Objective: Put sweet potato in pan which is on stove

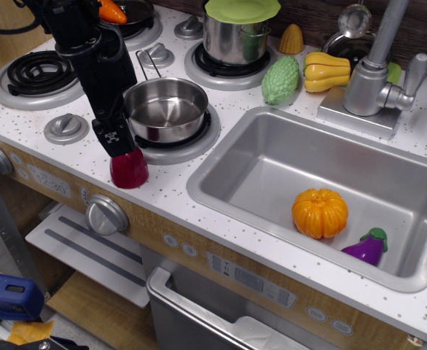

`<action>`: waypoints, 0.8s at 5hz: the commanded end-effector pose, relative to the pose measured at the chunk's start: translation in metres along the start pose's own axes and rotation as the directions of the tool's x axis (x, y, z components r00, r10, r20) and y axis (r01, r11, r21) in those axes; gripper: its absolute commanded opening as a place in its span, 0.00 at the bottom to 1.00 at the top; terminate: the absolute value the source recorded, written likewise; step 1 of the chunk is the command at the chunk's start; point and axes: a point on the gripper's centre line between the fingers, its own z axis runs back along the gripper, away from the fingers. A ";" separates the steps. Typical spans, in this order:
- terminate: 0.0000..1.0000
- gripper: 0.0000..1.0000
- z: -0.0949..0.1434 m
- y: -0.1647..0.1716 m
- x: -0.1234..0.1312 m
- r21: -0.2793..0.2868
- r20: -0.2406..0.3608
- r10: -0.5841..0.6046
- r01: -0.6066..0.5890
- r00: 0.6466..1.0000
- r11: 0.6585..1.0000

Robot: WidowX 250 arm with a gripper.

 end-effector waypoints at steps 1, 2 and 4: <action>0.00 1.00 0.000 0.000 0.000 0.000 0.000 0.000 0.000 1.000 1.000; 0.00 1.00 -0.010 0.002 -0.006 -0.006 0.035 -0.001 0.002 0.999 1.000; 0.00 1.00 -0.032 0.008 -0.018 -0.065 0.149 0.017 -0.007 0.989 0.998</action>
